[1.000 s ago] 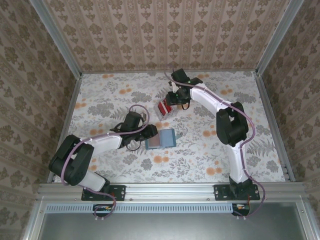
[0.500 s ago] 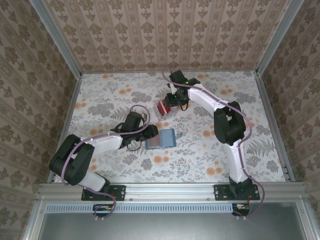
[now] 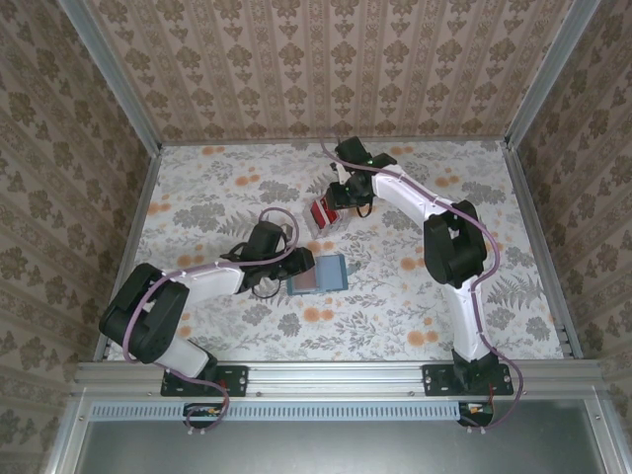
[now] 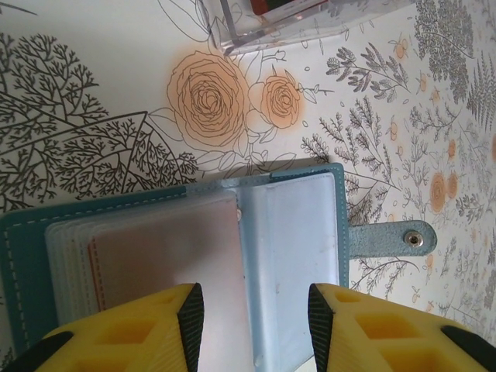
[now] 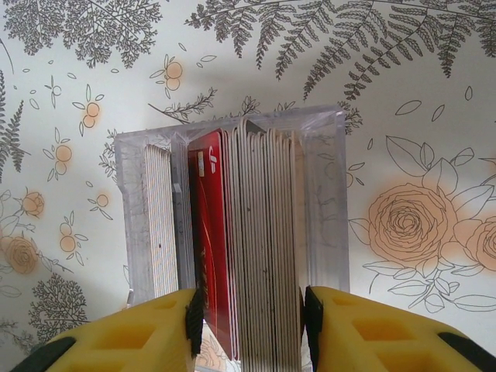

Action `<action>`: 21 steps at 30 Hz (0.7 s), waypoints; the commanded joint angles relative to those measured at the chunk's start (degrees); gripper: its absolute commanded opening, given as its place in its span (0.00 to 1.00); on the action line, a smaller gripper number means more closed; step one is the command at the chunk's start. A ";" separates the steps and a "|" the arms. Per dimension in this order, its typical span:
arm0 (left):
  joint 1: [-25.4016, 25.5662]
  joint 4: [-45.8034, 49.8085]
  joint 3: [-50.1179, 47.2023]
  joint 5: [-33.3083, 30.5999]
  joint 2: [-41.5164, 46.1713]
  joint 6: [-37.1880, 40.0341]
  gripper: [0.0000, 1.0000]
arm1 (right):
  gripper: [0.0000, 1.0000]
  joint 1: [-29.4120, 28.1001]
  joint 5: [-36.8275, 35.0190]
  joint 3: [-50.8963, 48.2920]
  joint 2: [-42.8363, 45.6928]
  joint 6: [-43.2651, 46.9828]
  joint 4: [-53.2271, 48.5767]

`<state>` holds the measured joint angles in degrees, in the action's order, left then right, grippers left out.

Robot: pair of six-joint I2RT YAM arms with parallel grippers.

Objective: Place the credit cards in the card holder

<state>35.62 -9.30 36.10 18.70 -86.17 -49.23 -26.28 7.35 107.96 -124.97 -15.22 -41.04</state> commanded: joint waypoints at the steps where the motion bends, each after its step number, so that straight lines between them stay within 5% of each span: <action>1: 0.33 -0.10 1.28 0.64 -0.40 0.36 0.43 | 0.41 0.09 0.60 0.87 2.70 -0.28 -1.47; 21: 0.95 -0.80 1.08 0.50 -0.98 0.09 0.43 | 0.11 1.30 -1.38 -0.12 4.91 0.26 -1.68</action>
<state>36.36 -9.50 36.10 18.72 -86.32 -49.25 -25.23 6.24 107.94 -122.56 -15.18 -41.06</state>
